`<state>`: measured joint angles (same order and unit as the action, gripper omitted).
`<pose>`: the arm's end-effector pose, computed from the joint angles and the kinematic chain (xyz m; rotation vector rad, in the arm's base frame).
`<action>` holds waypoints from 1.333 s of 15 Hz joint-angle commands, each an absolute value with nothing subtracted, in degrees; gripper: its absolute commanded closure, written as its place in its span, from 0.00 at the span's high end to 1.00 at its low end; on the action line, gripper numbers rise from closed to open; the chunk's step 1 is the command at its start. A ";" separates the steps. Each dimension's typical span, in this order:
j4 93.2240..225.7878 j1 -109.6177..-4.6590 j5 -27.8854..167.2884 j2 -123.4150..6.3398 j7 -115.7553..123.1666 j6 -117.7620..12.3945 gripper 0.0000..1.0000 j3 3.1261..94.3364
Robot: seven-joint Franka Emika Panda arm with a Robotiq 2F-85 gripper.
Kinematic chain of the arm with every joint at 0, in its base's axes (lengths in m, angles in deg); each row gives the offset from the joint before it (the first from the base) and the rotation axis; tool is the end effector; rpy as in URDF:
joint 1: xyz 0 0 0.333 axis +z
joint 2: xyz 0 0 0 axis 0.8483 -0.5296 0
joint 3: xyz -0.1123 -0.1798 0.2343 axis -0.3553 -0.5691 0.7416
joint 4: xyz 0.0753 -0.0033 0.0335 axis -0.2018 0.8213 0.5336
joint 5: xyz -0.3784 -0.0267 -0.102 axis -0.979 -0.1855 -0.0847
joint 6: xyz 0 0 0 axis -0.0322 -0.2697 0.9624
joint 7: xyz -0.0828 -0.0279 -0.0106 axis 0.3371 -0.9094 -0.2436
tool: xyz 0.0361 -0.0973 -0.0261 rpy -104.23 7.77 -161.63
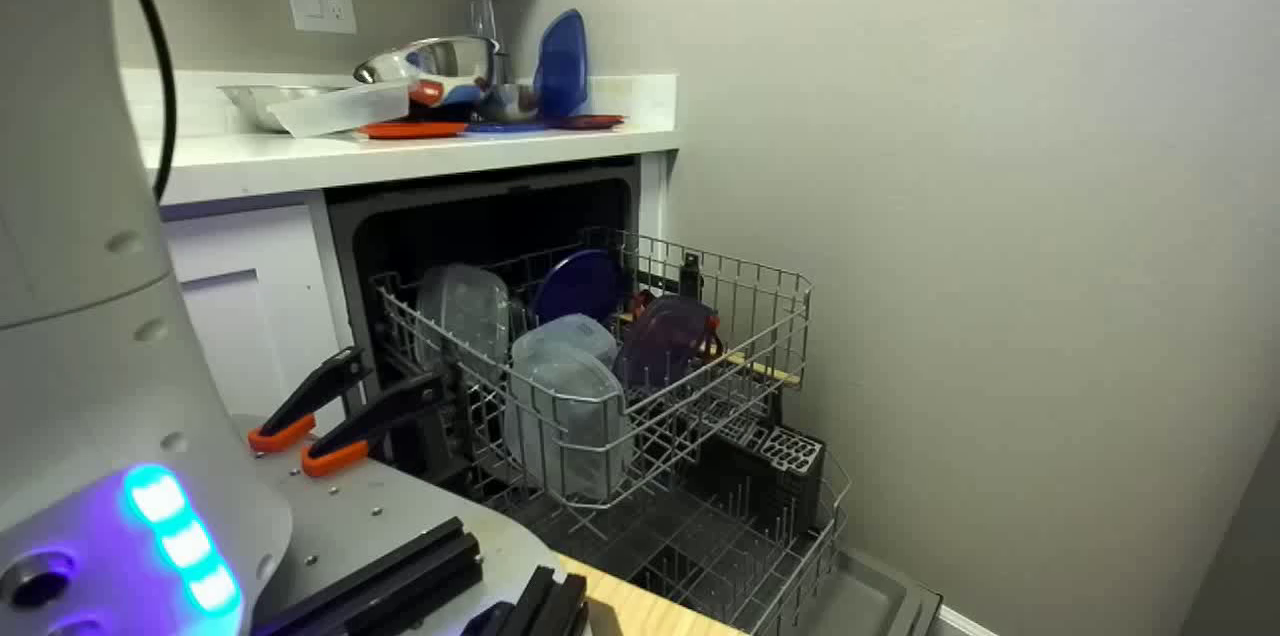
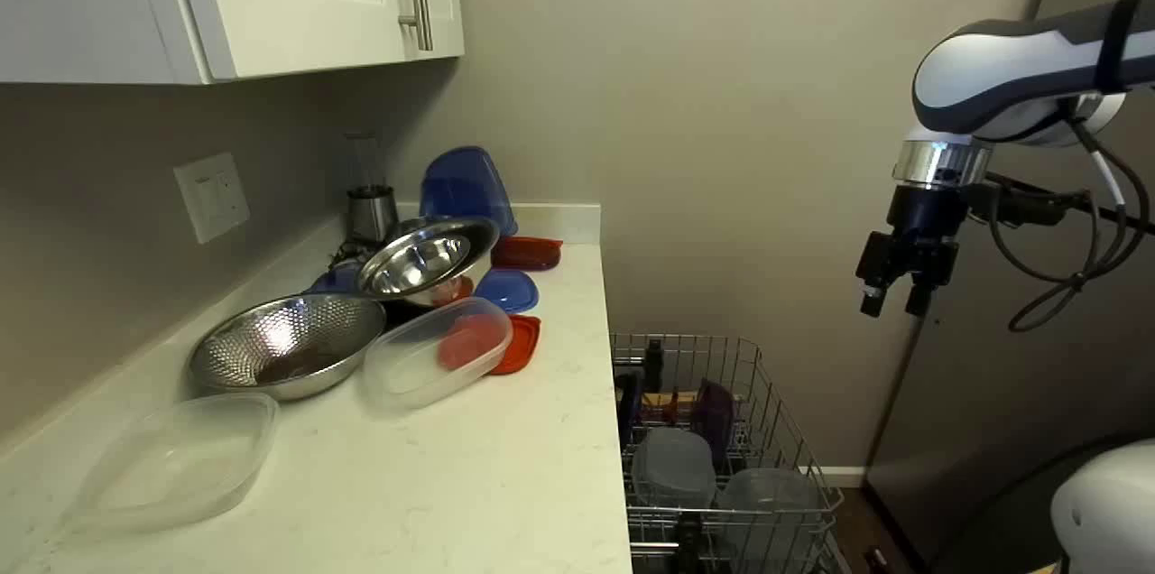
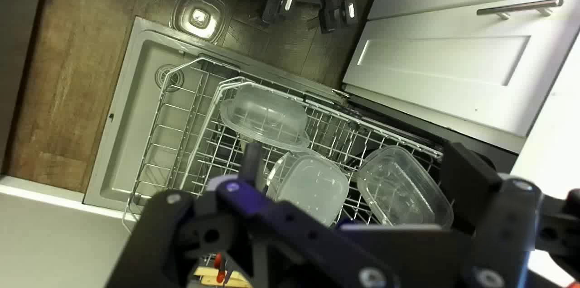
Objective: Push in the rack of the dishwasher
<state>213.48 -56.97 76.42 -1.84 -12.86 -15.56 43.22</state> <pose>0.3194 -0.0440 0.4783 -2.9379 -0.1401 0.1924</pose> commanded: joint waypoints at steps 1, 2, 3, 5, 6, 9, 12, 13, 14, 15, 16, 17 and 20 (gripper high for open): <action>213.39 -57.94 76.87 -1.97 -13.36 -15.43 1.00 44.00; 213.39 -57.94 76.87 -1.97 -13.36 -15.43 1.00 44.00; 213.39 -57.94 76.87 -1.97 -13.36 -15.43 1.00 44.00; 213.39 -57.94 76.87 -1.97 -13.36 -15.43 1.00 44.00; 213.39 -57.94 76.87 -1.97 -13.36 -15.43 1.00 44.00; 213.60 -58.17 76.17 -2.41 -13.34 -16.20 1.00 44.18; 214.42 -59.66 76.11 -6.81 -12.85 -23.86 1.00 42.95; 214.55 -59.98 76.79 -8.46 -12.85 -26.45 1.00 42.48; 215.13 -60.47 76.70 -10.87 -12.68 -30.82 1.00 42.21; 215.51 -60.64 76.90 -12.85 -13.08 -34.18 1.00 41.82; 215.59 -60.88 76.99 -15.64 -13.25 -37.44 1.00 41.42; 215.61 -61.01 77.29 -17.84 -13.47 -40.10 1.00 41.11; 214.65 -62.25 75.23 -24.59 -13.62 -46.82 1.00 40.84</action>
